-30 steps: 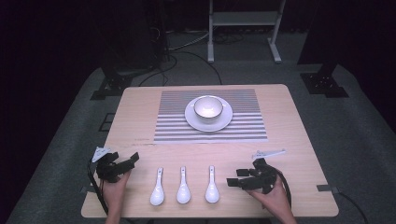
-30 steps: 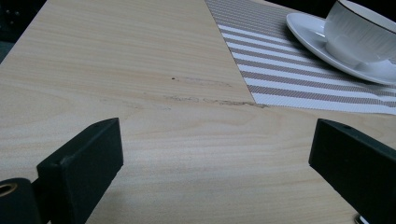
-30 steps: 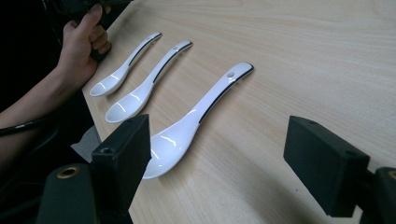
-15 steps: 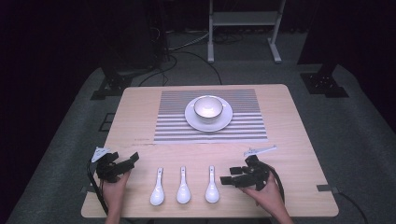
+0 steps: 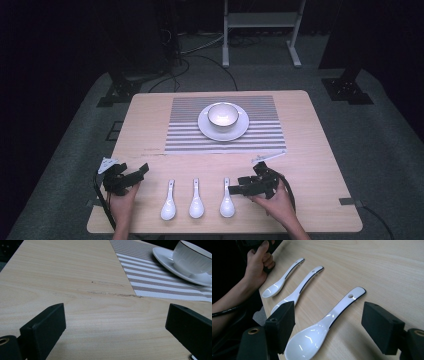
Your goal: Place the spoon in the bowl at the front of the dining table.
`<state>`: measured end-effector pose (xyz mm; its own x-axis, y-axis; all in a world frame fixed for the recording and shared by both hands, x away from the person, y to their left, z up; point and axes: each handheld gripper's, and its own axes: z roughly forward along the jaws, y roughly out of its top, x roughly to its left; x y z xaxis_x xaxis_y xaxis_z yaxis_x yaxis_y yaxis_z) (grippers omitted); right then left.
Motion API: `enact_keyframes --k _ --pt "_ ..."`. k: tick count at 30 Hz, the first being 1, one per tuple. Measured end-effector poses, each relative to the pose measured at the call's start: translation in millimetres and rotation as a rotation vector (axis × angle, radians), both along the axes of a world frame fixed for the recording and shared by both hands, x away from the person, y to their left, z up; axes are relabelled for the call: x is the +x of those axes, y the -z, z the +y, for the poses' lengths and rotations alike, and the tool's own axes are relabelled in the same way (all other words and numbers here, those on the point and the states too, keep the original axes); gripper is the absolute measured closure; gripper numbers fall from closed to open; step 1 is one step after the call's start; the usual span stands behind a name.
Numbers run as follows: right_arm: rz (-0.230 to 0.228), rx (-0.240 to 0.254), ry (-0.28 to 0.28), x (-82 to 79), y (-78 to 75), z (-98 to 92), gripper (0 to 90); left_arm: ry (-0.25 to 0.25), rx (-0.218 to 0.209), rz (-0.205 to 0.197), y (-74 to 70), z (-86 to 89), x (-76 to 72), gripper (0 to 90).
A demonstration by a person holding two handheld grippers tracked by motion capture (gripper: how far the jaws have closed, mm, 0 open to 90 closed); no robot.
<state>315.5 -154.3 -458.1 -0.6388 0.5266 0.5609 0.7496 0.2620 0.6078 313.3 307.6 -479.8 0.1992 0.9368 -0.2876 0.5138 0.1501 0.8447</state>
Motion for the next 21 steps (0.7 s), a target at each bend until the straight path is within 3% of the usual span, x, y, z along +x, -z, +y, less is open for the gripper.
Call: enact_keyframes --k 7,14,21 --pt "0.065 0.035 -0.016 8.1 6.6 5.0 29.4 0.002 0.0 0.003 0.0 0.4 0.0 1.6" --pt "0.091 0.036 -0.008 14.0 10.4 9.9 31.7 0.001 -0.004 0.002 0.1 0.7 0.1 1.6" --pt "0.094 0.006 0.008 17.6 13.7 15.6 35.6 0.002 -0.012 0.001 0.2 1.7 -0.2 1.7"
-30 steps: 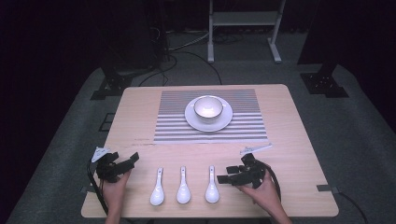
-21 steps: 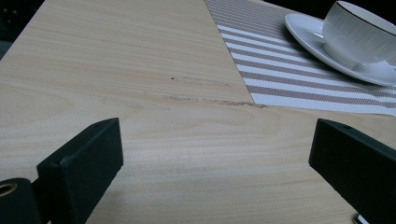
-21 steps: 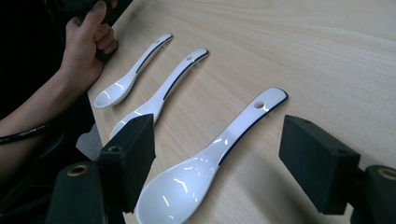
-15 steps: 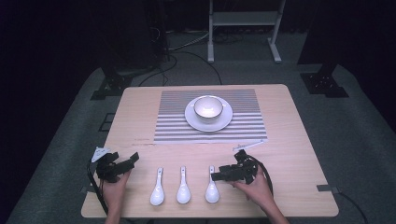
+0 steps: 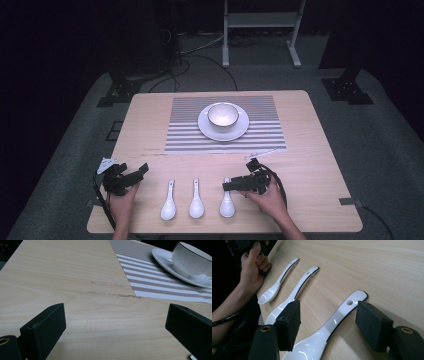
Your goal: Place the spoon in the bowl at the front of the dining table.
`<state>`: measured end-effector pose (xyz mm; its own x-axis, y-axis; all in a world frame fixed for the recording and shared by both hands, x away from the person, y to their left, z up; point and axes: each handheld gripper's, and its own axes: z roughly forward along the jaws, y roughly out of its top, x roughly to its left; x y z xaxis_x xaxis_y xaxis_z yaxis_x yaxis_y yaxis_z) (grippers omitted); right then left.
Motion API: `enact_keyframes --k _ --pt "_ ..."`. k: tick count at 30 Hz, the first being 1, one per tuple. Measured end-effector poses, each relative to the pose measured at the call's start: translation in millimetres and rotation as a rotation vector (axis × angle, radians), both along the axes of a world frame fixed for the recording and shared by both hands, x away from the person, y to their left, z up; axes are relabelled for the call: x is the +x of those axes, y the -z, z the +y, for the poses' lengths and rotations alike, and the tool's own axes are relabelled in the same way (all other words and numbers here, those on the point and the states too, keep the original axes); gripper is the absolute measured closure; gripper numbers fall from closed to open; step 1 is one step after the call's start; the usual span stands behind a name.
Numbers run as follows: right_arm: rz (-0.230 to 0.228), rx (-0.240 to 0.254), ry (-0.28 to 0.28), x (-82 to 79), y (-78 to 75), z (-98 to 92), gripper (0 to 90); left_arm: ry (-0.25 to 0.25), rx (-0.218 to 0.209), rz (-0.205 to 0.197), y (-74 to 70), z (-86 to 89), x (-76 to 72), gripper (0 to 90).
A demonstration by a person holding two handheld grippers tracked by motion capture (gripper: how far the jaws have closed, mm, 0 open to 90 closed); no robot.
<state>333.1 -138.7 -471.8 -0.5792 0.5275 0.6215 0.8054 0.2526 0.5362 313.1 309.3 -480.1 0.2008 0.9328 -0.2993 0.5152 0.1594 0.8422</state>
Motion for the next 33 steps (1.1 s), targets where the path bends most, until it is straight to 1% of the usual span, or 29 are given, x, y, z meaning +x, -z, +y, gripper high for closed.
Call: enact_keyframes --k 6,8,10,12,15,18,21,24,27,28,30,32,33 --pt "-0.005 -0.028 0.003 3.0 1.1 5.2 38.0 -0.004 0.0 0.0 0.1 0.1 0.1 1.7" --pt "-0.011 -0.029 0.006 3.8 1.5 6.6 38.8 -0.004 0.0 0.0 0.1 0.1 0.1 1.7" --pt "-0.019 -0.05 0.009 4.1 1.3 8.4 40.3 -0.004 0.0 0.0 0.1 -0.1 0.2 1.7" --pt "-0.019 -0.058 0.011 4.6 1.8 10.1 41.5 -0.003 0.0 0.0 0.1 0.0 0.2 1.7" --pt "-0.03 -0.084 0.018 4.5 2.8 12.7 43.5 -0.003 -0.002 -0.001 0.2 0.1 0.2 1.7" --pt "-0.045 -0.098 0.024 3.0 3.5 15.2 46.1 -0.001 -0.006 0.003 0.2 0.3 0.5 1.7" --pt "-0.078 -0.125 0.035 -0.2 2.7 18.4 49.5 -0.001 -0.006 0.003 0.2 0.4 0.5 1.7" --pt "-0.133 -0.186 0.027 -5.4 0.3 24.4 55.2 -0.001 -0.006 0.005 0.1 0.4 0.4 1.7" --pt "-0.183 -0.251 0.023 -9.9 -2.5 31.2 58.8 -0.004 -0.007 0.005 0.3 0.2 0.6 1.7" --pt "-0.193 -0.272 0.022 -10.9 -3.5 33.2 59.7 -0.004 -0.007 0.005 0.3 0.3 0.6 1.7" --pt "-0.201 -0.29 0.019 -11.2 -4.4 35.0 60.7 -0.003 -0.007 0.006 0.2 0.5 0.6 1.7" --pt "-0.211 -0.306 0.019 -11.5 -4.9 36.0 65.0 -0.003 -0.007 0.007 0.2 0.6 0.7 1.7" --pt "-0.214 -0.307 0.015 -11.9 -4.6 36.4 68.0 -0.002 -0.007 0.006 0.4 0.8 0.8 1.7"
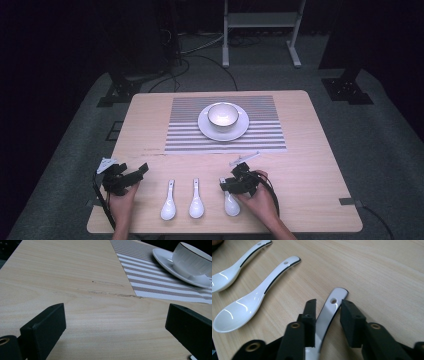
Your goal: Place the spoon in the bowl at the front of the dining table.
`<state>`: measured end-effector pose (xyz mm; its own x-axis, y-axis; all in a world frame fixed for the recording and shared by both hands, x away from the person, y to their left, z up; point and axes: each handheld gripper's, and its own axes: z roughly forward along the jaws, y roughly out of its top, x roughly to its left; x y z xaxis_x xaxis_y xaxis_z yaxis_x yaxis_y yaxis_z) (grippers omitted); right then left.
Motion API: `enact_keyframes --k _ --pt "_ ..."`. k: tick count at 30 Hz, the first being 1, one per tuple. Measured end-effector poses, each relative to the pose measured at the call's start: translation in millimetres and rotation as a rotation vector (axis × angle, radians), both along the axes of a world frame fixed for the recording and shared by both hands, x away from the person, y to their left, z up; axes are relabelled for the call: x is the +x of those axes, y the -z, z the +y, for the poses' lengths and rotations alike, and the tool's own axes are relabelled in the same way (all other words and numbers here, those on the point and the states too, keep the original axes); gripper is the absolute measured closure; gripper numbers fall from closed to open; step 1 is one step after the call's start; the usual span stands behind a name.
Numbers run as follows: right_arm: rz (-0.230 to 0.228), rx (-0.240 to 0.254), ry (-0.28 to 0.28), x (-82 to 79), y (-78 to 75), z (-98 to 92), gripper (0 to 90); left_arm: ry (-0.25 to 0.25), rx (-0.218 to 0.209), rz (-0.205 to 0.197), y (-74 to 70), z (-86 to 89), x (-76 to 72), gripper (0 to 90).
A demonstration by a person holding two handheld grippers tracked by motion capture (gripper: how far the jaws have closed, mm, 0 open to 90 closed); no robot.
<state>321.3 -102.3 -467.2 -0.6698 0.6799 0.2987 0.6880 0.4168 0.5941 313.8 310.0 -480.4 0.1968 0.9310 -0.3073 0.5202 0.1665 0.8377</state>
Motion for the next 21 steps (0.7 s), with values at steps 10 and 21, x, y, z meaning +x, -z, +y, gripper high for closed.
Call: enact_keyframes --k 10,21 --pt "0.01 -0.07 -0.044 3.6 -4.2 6.3 76.0 -0.003 -0.003 0.001 0.1 0.2 0.2 1.8" --pt "0.057 -0.078 -0.075 8.2 -7.1 8.0 84.7 -0.004 -0.004 0.004 0.0 0.6 0.2 1.8"
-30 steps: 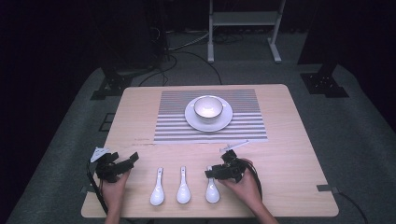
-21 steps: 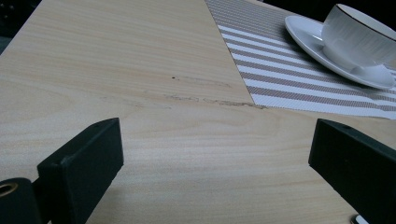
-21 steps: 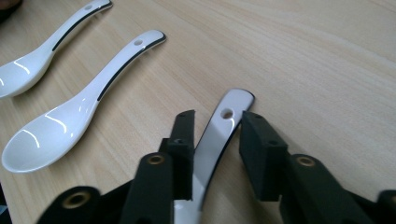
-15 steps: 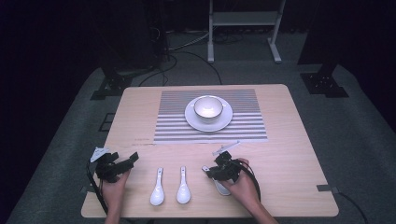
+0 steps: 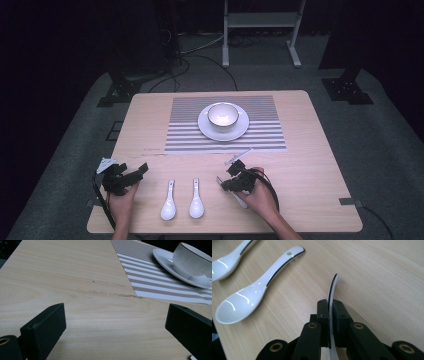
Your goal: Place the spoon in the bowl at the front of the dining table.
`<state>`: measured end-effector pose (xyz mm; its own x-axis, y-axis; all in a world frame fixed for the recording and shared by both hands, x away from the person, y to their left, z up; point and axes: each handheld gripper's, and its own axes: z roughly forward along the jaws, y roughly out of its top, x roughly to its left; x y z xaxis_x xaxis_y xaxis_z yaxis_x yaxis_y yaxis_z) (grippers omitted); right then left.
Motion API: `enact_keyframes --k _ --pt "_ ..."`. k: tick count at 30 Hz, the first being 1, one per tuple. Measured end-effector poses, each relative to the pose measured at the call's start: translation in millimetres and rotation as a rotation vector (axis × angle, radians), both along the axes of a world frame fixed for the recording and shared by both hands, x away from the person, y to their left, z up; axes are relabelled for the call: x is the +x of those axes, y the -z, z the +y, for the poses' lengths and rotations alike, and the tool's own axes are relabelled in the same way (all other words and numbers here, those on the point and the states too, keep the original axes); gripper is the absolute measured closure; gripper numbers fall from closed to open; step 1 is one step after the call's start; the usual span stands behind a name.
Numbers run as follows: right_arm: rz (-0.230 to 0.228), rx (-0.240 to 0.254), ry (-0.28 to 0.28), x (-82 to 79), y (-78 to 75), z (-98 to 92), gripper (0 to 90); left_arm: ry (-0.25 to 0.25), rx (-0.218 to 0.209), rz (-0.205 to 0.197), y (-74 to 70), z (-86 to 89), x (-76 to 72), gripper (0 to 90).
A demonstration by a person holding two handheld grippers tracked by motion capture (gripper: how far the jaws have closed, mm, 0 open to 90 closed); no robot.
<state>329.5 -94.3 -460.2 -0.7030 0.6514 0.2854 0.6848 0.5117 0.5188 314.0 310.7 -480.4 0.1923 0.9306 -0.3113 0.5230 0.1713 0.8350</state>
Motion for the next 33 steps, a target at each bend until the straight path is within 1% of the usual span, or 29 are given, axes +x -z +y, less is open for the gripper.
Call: enact_keyframes --k 2,4,9,14,17,23,27,31,33 --pt "0.008 0.021 0.001 1.0 -1.5 -2.8 84.7 0.0 0.0 0.0 0.0 -0.1 0.1 1.8" --pt "0.008 0.045 0.004 1.4 -5.1 -5.8 84.7 0.0 -0.001 0.0 0.0 0.1 0.0 1.8" --pt "0.038 0.174 0.03 4.7 -16.2 -18.9 84.7 -0.002 -0.001 -0.001 0.0 0.1 -0.1 1.8" --pt "0.057 0.279 0.062 7.1 -22.8 -34.4 84.5 -0.003 0.001 -0.001 0.0 -0.1 0.0 1.8" --pt "0.058 0.329 0.079 7.8 -28.1 -42.3 84.3 -0.006 0.001 -0.003 0.1 -0.4 0.0 1.8" --pt "0.031 0.405 0.109 11.3 -35.3 -51.0 84.4 -0.008 0.001 -0.004 0.0 -0.7 -0.2 1.8" --pt "0.043 0.482 0.127 17.9 -33.0 -54.9 84.7 -0.007 0.0 -0.004 0.0 -0.5 -0.2 1.8" --pt "0.059 0.521 0.146 27.1 -32.0 -59.0 84.7 -0.008 0.0 -0.003 -0.1 -0.4 -0.4 1.8" --pt "0.065 0.532 0.157 31.0 -31.6 -60.5 84.6 -0.007 0.001 -0.003 -0.1 -0.2 -0.4 1.8"
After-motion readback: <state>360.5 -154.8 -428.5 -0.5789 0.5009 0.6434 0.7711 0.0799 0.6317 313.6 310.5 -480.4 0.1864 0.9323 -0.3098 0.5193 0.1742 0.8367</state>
